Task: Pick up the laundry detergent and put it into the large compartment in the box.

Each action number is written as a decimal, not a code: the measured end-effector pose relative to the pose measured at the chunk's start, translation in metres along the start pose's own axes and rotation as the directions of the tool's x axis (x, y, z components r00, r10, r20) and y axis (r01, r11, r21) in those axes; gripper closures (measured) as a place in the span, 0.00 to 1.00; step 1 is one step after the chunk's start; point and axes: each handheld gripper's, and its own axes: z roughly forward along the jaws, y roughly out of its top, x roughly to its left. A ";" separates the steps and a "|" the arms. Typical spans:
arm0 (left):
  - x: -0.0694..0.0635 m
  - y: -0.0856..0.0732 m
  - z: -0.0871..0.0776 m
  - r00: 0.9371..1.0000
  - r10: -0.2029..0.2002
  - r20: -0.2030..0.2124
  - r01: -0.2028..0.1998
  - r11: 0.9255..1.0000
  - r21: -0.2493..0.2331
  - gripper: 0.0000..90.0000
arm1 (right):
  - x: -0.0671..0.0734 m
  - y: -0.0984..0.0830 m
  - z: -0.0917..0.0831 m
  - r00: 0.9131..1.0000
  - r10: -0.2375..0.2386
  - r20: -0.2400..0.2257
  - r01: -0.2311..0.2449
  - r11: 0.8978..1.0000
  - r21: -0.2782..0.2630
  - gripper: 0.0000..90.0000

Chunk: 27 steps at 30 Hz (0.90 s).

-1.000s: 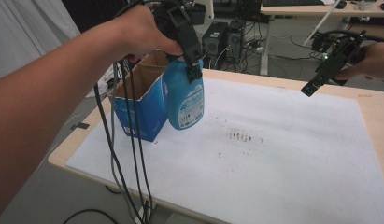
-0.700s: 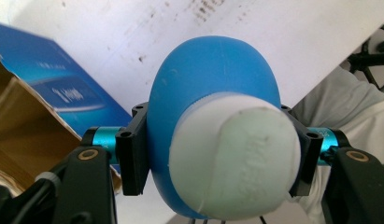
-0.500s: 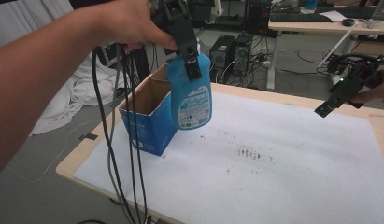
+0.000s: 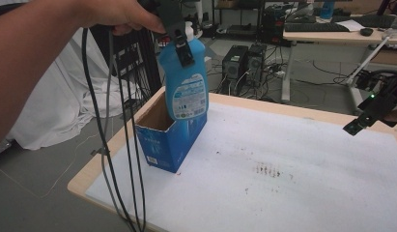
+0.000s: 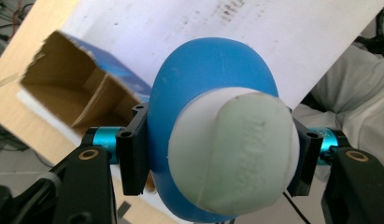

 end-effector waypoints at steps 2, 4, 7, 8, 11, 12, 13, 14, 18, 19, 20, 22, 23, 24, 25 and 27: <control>0.006 -0.004 -0.004 1.000 -0.012 -0.003 0.012 1.000 0.012 0.42 | 0.000 -0.001 -0.001 1.000 0.003 0.002 -0.003 1.000 0.004 0.02; 0.012 -0.009 -0.007 1.000 -0.022 -0.005 0.022 1.000 0.016 0.42 | -0.001 -0.002 -0.002 1.000 0.003 0.004 -0.003 1.000 0.003 0.02; 0.019 -0.014 -0.008 0.999 -0.028 -0.014 0.029 0.999 0.017 0.42 | -0.001 -0.004 -0.002 1.000 0.012 0.008 -0.012 1.000 0.005 0.02; 0.022 -0.016 -0.008 0.999 -0.028 -0.017 0.029 0.999 0.021 0.42 | -0.001 -0.005 -0.003 1.000 0.014 0.009 -0.014 1.000 0.009 0.02; 0.029 -0.021 -0.007 0.999 -0.032 -0.019 0.033 0.999 0.021 0.42 | -0.001 -0.006 -0.004 1.000 0.016 0.012 -0.016 1.000 0.014 0.02; 0.031 -0.023 -0.006 0.999 -0.033 -0.020 0.033 0.999 0.021 0.42 | -0.001 -0.006 -0.004 1.000 0.021 0.013 -0.021 1.000 0.012 0.02; 0.031 -0.023 -0.006 0.999 -0.033 -0.020 0.033 0.999 0.021 0.42 | -0.001 -0.007 -0.004 1.000 0.014 0.011 -0.014 1.000 0.010 0.02; 0.036 -0.026 -0.005 0.999 -0.034 -0.021 0.034 0.999 0.015 0.42 | -0.001 -0.007 -0.004 1.000 0.021 0.013 -0.021 1.000 0.013 0.02; 0.043 -0.029 0.000 1.000 -0.019 -0.021 0.019 1.000 0.017 0.42 | -0.002 -0.007 -0.003 1.000 0.021 0.014 -0.021 1.000 0.019 0.02; 0.043 -0.029 0.000 1.000 -0.019 -0.021 0.019 1.000 0.017 0.42 | -0.002 -0.007 -0.003 1.000 0.021 0.014 -0.021 1.000 0.019 0.02; 0.047 -0.031 0.003 1.000 -0.008 -0.021 0.008 1.000 0.020 0.42 | -0.002 -0.007 -0.003 1.000 0.016 0.017 -0.016 1.000 0.018 0.02; 0.051 -0.032 0.006 1.000 -0.001 -0.020 0.001 1.000 0.021 0.42 | -0.003 -0.007 -0.002 1.000 0.025 0.017 -0.025 0.999 0.021 0.02; 0.053 -0.033 0.007 1.000 0.002 -0.019 -0.001 1.000 0.021 0.42 | -0.004 -0.007 -0.002 1.000 0.020 0.015 -0.021 1.000 0.021 0.02; 0.055 -0.034 0.008 1.000 0.000 -0.016 0.000 1.000 0.017 0.42 | -0.004 -0.007 -0.001 0.999 0.029 0.014 -0.030 0.999 0.022 0.02; 0.058 -0.036 0.010 1.000 0.001 -0.014 0.000 1.000 0.016 0.42 | -0.005 -0.007 -0.001 1.000 0.025 0.018 -0.026 0.999 0.024 0.02; 0.062 -0.038 0.014 1.000 0.006 -0.013 -0.006 1.000 0.019 0.42 | -0.006 -0.007 0.001 0.999 0.029 0.017 -0.030 0.999 0.028 0.02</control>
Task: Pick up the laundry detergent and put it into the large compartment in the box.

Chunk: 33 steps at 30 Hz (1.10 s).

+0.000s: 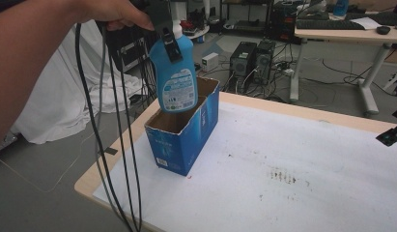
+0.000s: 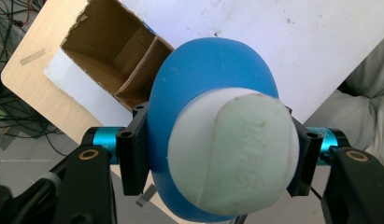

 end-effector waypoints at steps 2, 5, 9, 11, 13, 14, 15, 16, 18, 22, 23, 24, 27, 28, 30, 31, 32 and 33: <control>0.004 -0.002 0.004 1.000 0.006 0.001 -0.006 1.000 0.004 0.42 | -0.001 0.000 0.001 1.000 0.010 0.000 -0.010 1.000 0.007 0.02; 0.008 -0.003 0.014 1.000 0.016 0.008 -0.016 1.000 0.009 0.42 | -0.002 0.000 0.003 1.000 0.008 0.000 -0.008 1.000 0.013 0.02; 0.013 -0.006 0.030 0.999 0.028 0.019 -0.028 0.999 0.022 0.42 | -0.002 0.001 0.004 1.000 0.008 0.003 -0.008 1.000 0.017 0.02; 0.015 -0.008 0.039 0.999 0.031 0.025 -0.032 0.999 0.028 0.42 | -0.001 0.001 0.004 1.000 0.012 0.003 -0.012 1.000 0.018 0.02; 0.017 -0.010 0.049 0.999 0.031 0.032 -0.032 0.999 0.032 0.42 | -0.002 0.001 0.003 1.000 0.013 0.005 -0.014 1.000 0.019 0.02; 0.018 -0.011 0.053 0.999 0.029 0.034 -0.030 0.999 0.034 0.42 | -0.002 0.001 0.004 1.000 0.011 0.006 -0.011 1.000 0.018 0.02; 0.019 -0.012 0.059 0.999 0.031 0.036 -0.033 0.999 0.035 0.42 | -0.002 0.000 0.004 1.000 0.013 0.006 -0.014 1.000 0.021 0.02; 0.019 -0.013 0.063 0.999 0.034 0.037 -0.035 0.998 0.043 0.42 | -0.002 0.000 0.004 1.000 0.014 0.008 -0.014 1.000 0.026 0.02; 0.020 -0.014 0.068 0.999 0.035 0.037 -0.037 0.998 0.049 0.42 | -0.001 0.000 0.004 1.000 0.022 0.010 -0.022 0.999 0.032 0.02; 0.021 -0.017 0.088 0.998 0.039 0.041 -0.041 0.997 0.060 0.42 | 0.000 0.001 0.005 1.000 0.015 0.012 -0.016 0.999 0.039 0.02; 0.021 -0.018 0.092 0.998 0.039 0.043 -0.042 0.997 0.061 0.42 | 0.000 0.001 0.005 1.000 0.012 0.012 -0.013 0.999 0.039 0.02; 0.021 -0.019 0.097 0.998 0.040 0.042 -0.042 0.997 0.065 0.42 | 0.000 0.001 0.005 1.000 0.012 0.012 -0.013 0.999 0.039 0.02; 0.022 -0.020 0.110 0.998 0.042 0.044 -0.045 0.996 0.077 0.42 | 0.002 0.002 0.007 1.000 0.012 0.010 -0.012 0.999 0.044 0.02; 0.022 -0.021 0.119 0.998 0.044 0.047 -0.048 0.995 0.088 0.42 | 0.002 0.003 0.008 1.000 0.010 0.010 -0.010 0.999 0.048 0.02; 0.022 -0.022 0.128 0.998 0.048 0.051 -0.053 0.994 0.099 0.42 | 0.002 0.003 0.009 1.000 0.010 0.009 -0.011 0.999 0.049 0.02; 0.022 -0.022 0.132 0.997 0.047 0.054 -0.052 0.993 0.105 0.42 | 0.002 0.003 0.010 1.000 0.010 0.009 -0.010 0.999 0.051 0.02; 0.022 -0.022 0.136 0.997 0.046 0.055 -0.052 0.993 0.110 0.42 | 0.002 0.003 0.010 1.000 0.005 0.010 -0.005 0.999 0.051 0.02; 0.022 -0.022 0.140 0.997 0.047 0.056 -0.053 0.992 0.113 0.42 | 0.002 0.002 0.011 1.000 0.008 0.010 -0.009 0.999 0.052 0.02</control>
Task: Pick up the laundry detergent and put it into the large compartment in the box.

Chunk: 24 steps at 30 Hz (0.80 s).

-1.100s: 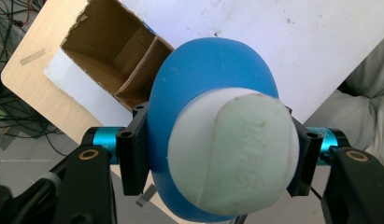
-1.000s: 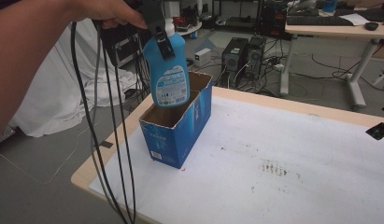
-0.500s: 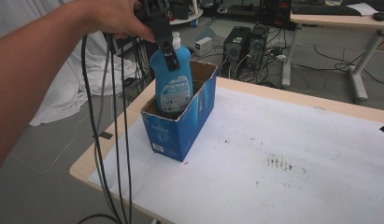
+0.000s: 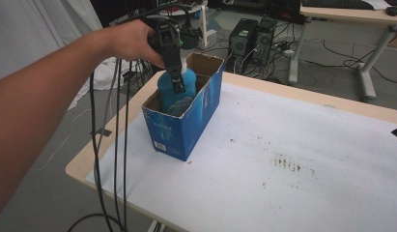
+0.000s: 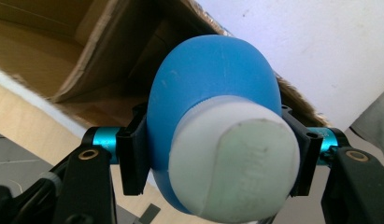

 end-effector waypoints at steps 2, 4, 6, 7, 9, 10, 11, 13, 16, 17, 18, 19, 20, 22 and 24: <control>0.000 0.001 0.008 1.000 0.003 0.003 -0.003 1.000 0.009 0.42 | 0.000 -0.001 0.001 1.000 0.001 -0.002 -0.001 1.000 0.000 0.02; 0.001 0.001 0.016 1.000 0.005 0.007 -0.005 1.000 0.017 0.42 | -0.001 -0.001 0.002 1.000 0.006 -0.002 -0.006 1.000 0.005 0.02; 0.001 0.002 0.019 1.000 0.008 0.008 -0.009 1.000 0.021 0.42 | -0.001 -0.002 0.002 1.000 0.006 -0.002 -0.006 1.000 0.009 0.02; 0.002 0.002 0.022 1.000 0.005 0.010 -0.005 1.000 0.023 0.42 | -0.001 -0.002 0.003 1.000 0.002 -0.003 -0.002 1.000 0.005 0.02; 0.003 0.001 0.027 1.000 0.004 0.012 -0.005 1.000 0.027 0.42 | -0.002 -0.004 0.004 1.000 0.009 -0.006 -0.009 1.000 0.003 0.02; 0.003 0.000 0.032 1.000 0.007 0.015 -0.008 0.999 0.032 0.42 | -0.003 -0.004 0.005 1.000 0.010 -0.007 -0.010 1.000 0.006 0.02; 0.003 0.000 0.032 1.000 0.007 0.015 -0.008 0.999 0.032 0.42 | -0.003 -0.005 0.005 1.000 0.016 -0.008 -0.016 1.000 0.009 0.02; 0.005 -0.003 0.037 1.000 0.001 0.021 -0.002 0.999 0.033 0.42 | -0.004 -0.007 0.007 1.000 0.016 -0.008 -0.016 1.000 0.010 0.02; 0.007 -0.003 0.037 1.000 -0.005 0.025 0.004 1.000 0.019 0.42 | -0.005 -0.008 0.007 1.000 0.027 -0.008 -0.027 0.999 0.018 0.02; 0.007 -0.003 0.038 1.000 -0.002 0.028 0.001 1.000 0.020 0.42 | -0.006 -0.008 0.008 1.000 0.020 -0.010 -0.020 1.000 0.013 0.02; 0.008 -0.003 0.038 1.000 -0.002 0.028 0.001 1.000 0.021 0.42 | -0.006 -0.008 0.008 1.000 0.019 -0.010 -0.019 1.000 0.015 0.02; 0.008 -0.003 0.038 1.000 -0.002 0.028 0.001 1.000 0.021 0.42 | -0.005 -0.008 0.008 1.000 0.023 -0.010 -0.023 1.000 0.016 0.02; 0.008 -0.003 0.038 1.000 -0.004 0.031 0.004 1.000 0.018 0.42 | -0.005 -0.008 0.009 1.000 0.018 -0.011 -0.018 1.000 0.011 0.02; 0.009 -0.003 0.039 0.999 -0.005 0.035 0.005 1.000 0.018 0.42 | -0.005 -0.007 0.010 1.000 0.016 -0.013 -0.016 1.000 0.012 0.02; 0.010 -0.003 0.039 0.999 -0.016 0.035 0.015 1.000 0.018 0.42 | -0.004 -0.007 0.011 1.000 0.015 -0.013 -0.015 1.000 0.017 0.02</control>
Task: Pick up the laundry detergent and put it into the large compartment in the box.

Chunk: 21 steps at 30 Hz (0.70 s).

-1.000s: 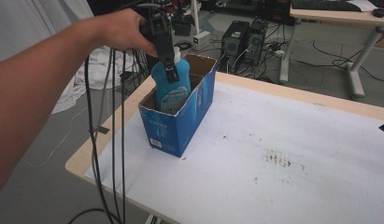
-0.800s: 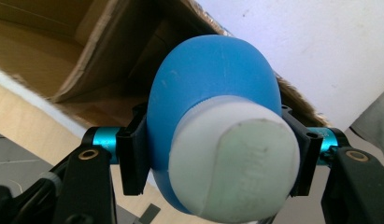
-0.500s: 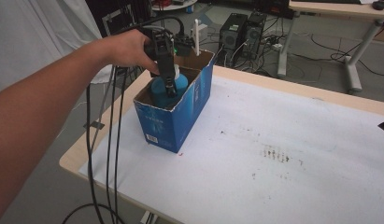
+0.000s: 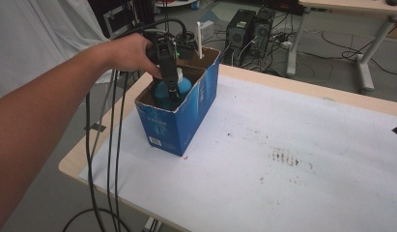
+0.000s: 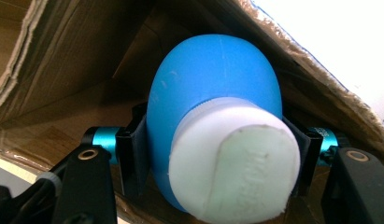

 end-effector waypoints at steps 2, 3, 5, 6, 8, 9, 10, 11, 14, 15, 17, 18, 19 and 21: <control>0.001 0.000 0.000 1.000 -0.018 0.002 0.018 1.000 0.002 0.42 | 0.000 0.000 0.001 1.000 -0.003 -0.002 0.003 1.000 0.001 0.02; 0.001 0.000 0.000 1.000 -0.018 0.002 0.018 1.000 0.002 0.42 | 0.000 0.000 0.001 1.000 -0.003 -0.002 0.003 1.000 0.001 0.02; 0.002 0.001 0.000 1.000 -0.027 0.003 0.027 1.000 0.004 0.42 | 0.000 -0.001 0.001 1.000 0.000 0.000 0.000 1.000 0.004 0.02; 0.002 0.002 0.000 1.000 -0.030 0.002 0.030 1.000 0.006 0.42 | 0.001 -0.001 0.000 1.000 0.003 0.001 -0.003 1.000 0.006 0.02; 0.003 0.003 0.001 0.999 -0.042 0.003 0.042 0.999 0.008 0.38 | 0.001 -0.001 -0.001 1.000 0.008 0.001 -0.008 1.000 -0.001 0.02; 0.004 0.003 0.001 0.998 -0.068 0.003 0.068 0.998 0.015 0.35 | 0.000 -0.002 -0.002 1.000 0.006 0.002 -0.006 1.000 -0.006 0.02; 0.005 0.003 0.000 0.997 -0.077 0.007 0.076 0.997 0.010 0.34 | 0.000 -0.002 -0.002 1.000 0.008 0.002 -0.008 1.000 -0.007 0.02; 0.005 0.003 -0.002 0.997 -0.081 0.010 0.081 0.997 0.004 0.34 | 0.000 -0.003 -0.003 1.000 0.010 0.003 -0.010 1.000 -0.008 0.02; 0.007 0.002 -0.006 0.994 -0.108 0.009 0.109 0.994 -0.019 0.29 | 0.001 -0.004 -0.004 1.000 0.009 0.005 -0.009 1.000 -0.007 0.02; 0.007 0.002 -0.008 0.994 -0.112 0.007 0.112 0.993 -0.022 0.29 | 0.001 -0.004 -0.004 1.000 0.012 0.005 -0.012 1.000 -0.004 0.02; 0.006 0.001 -0.012 0.992 -0.122 0.004 0.122 0.992 -0.032 0.29 | 0.001 -0.005 -0.005 1.000 0.009 0.004 -0.009 1.000 -0.008 0.02; 0.006 0.000 -0.014 0.992 -0.129 0.006 0.129 0.991 -0.037 0.29 | 0.001 -0.005 -0.006 1.000 0.011 0.006 -0.011 1.000 -0.011 0.02; 0.006 0.000 -0.014 0.992 -0.129 0.006 0.129 0.991 -0.037 0.29 | 0.001 -0.005 -0.006 1.000 0.011 0.006 -0.011 1.000 -0.011 0.02; 0.006 -0.001 -0.020 0.990 -0.138 0.004 0.138 0.989 -0.049 0.29 | 0.001 -0.005 -0.008 1.000 0.010 0.006 -0.010 1.000 -0.017 0.02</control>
